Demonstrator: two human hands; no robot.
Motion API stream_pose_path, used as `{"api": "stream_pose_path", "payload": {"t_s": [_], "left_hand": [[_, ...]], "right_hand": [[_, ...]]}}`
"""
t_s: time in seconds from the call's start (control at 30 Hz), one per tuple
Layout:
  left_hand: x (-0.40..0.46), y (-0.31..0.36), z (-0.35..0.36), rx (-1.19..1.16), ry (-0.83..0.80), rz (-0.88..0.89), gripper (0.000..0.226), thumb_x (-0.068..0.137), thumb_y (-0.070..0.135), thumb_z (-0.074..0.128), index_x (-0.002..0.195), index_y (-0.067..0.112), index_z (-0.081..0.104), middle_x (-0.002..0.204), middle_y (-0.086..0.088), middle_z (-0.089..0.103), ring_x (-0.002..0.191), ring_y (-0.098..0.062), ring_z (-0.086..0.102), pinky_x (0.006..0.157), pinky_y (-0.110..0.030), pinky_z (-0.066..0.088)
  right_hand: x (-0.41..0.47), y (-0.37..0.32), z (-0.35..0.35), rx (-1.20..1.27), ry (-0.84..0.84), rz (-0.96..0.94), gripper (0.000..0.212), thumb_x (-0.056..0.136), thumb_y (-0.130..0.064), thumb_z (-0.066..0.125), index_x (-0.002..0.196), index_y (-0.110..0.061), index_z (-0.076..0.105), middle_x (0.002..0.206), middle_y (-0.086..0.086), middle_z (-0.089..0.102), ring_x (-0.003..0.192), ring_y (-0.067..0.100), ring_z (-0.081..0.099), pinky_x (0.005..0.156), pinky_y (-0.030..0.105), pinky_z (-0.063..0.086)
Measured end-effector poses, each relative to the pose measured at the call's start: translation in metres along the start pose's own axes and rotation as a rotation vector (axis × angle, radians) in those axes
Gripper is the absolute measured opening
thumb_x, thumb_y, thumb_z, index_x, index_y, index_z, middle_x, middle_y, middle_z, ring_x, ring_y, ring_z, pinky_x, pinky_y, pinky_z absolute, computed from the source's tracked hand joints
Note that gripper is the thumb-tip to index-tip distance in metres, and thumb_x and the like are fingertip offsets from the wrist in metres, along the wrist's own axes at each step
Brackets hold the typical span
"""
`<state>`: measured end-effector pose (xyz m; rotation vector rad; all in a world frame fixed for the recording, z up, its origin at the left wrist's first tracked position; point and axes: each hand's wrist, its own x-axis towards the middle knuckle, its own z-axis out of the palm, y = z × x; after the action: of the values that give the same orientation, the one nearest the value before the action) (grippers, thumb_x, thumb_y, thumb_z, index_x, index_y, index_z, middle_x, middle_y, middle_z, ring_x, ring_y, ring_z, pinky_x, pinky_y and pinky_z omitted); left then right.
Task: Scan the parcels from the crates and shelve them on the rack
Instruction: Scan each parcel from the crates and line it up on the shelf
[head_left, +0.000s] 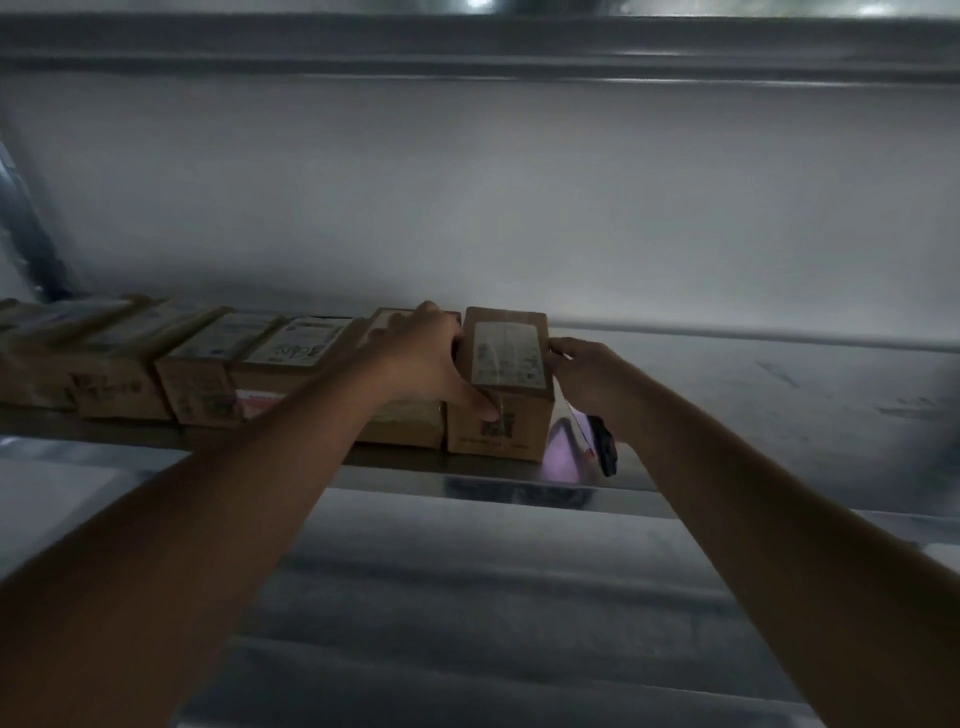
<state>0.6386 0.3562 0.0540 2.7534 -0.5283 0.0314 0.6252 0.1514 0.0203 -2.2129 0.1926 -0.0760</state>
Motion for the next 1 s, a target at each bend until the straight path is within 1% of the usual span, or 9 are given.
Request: {"api": "stream_pose_path", "payload": {"t_s": [0.07,0.17,0.27,0.4,0.5,0.6,0.67,0.8,1.0], "left_hand": [[0.000,0.003,-0.001,0.082,-0.017,0.023,0.085,0.055,0.073,0.093,0.124,0.029,0.068,0.124,0.004,0.057,0.106,-0.016,0.058,0.069,-0.032,0.040],[0.000,0.007,-0.005,0.197,-0.095,0.043,0.103,0.064,0.078,0.086,0.152,0.034,0.053,0.144,-0.003,0.043,0.132,-0.029,0.048,0.095,-0.043,0.041],[0.004,0.011,-0.007,0.252,-0.144,0.032,0.107,0.066,0.080,0.083,0.156,0.033,0.049,0.149,-0.006,0.038,0.136,-0.034,0.047,0.102,-0.046,0.041],[0.007,0.013,-0.006,0.256,-0.217,0.017,0.114,0.065,0.095,0.067,0.157,0.029,0.046,0.159,-0.008,0.031,0.145,-0.041,0.038,0.117,-0.060,0.037],[0.010,0.021,0.001,0.226,-0.168,0.054,0.097,0.087,0.091,0.043,0.160,0.028,0.041,0.166,-0.011,0.029,0.150,-0.045,0.033,0.118,-0.064,0.032],[0.011,0.035,0.016,0.236,-0.037,0.252,0.064,0.105,0.065,0.041,0.154,0.024,0.046,0.159,-0.013,0.041,0.144,-0.039,0.040,0.118,-0.059,0.032],[0.008,0.051,0.027,0.190,0.014,0.373,0.059,0.109,0.055,0.041,0.156,0.020,0.045,0.158,-0.010,0.045,0.140,-0.033,0.045,0.119,-0.055,0.033],[-0.010,0.097,0.043,0.131,-0.024,0.522,0.062,0.111,0.052,0.039,0.163,0.018,0.038,0.168,-0.008,0.037,0.151,-0.030,0.039,0.123,-0.049,0.034],[-0.033,0.186,0.070,0.131,-0.067,0.642,0.058,0.110,0.053,0.039,0.154,0.016,0.048,0.164,-0.007,0.043,0.145,-0.031,0.047,0.117,-0.050,0.041]], "right_hand": [[-0.003,-0.001,0.001,-0.003,0.007,0.018,0.035,0.113,-0.022,0.046,0.142,-0.015,0.065,0.136,0.011,0.067,0.099,0.018,0.064,0.080,0.028,0.050],[-0.005,-0.003,0.003,-0.026,0.020,0.027,0.039,0.115,-0.024,0.041,0.148,-0.019,0.061,0.139,0.009,0.065,0.087,0.011,0.054,0.061,0.016,0.037],[-0.006,-0.007,0.005,-0.041,0.076,0.050,0.040,0.114,-0.025,0.043,0.152,-0.020,0.056,0.144,0.009,0.062,0.093,0.014,0.053,0.058,0.017,0.034],[-0.020,-0.003,0.005,-0.040,0.211,0.069,0.049,0.114,-0.030,0.042,0.163,-0.031,0.039,0.153,0.008,0.055,0.070,0.011,0.055,0.044,0.018,0.039],[-0.045,0.001,-0.003,-0.157,0.312,0.055,0.050,0.114,-0.034,0.037,0.164,-0.036,0.035,0.157,0.007,0.053,0.095,0.021,0.067,0.066,0.024,0.045],[-0.072,0.008,-0.014,-0.247,0.382,0.067,0.050,0.113,-0.034,0.036,0.162,-0.034,0.039,0.151,0.010,0.059,0.106,0.030,0.066,0.083,0.036,0.052],[-0.092,0.016,-0.023,-0.309,0.412,0.083,0.048,0.112,-0.033,0.037,0.160,-0.035,0.043,0.146,0.011,0.063,0.111,0.034,0.064,0.093,0.040,0.051],[-0.132,0.037,-0.049,-0.395,0.476,0.144,0.046,0.112,-0.034,0.038,0.158,-0.037,0.046,0.146,0.008,0.063,0.118,0.036,0.063,0.101,0.042,0.049],[-0.203,0.079,-0.106,-0.443,0.576,0.231,0.043,0.112,-0.033,0.039,0.153,-0.037,0.051,0.144,0.009,0.065,0.118,0.037,0.063,0.104,0.049,0.049]]}}
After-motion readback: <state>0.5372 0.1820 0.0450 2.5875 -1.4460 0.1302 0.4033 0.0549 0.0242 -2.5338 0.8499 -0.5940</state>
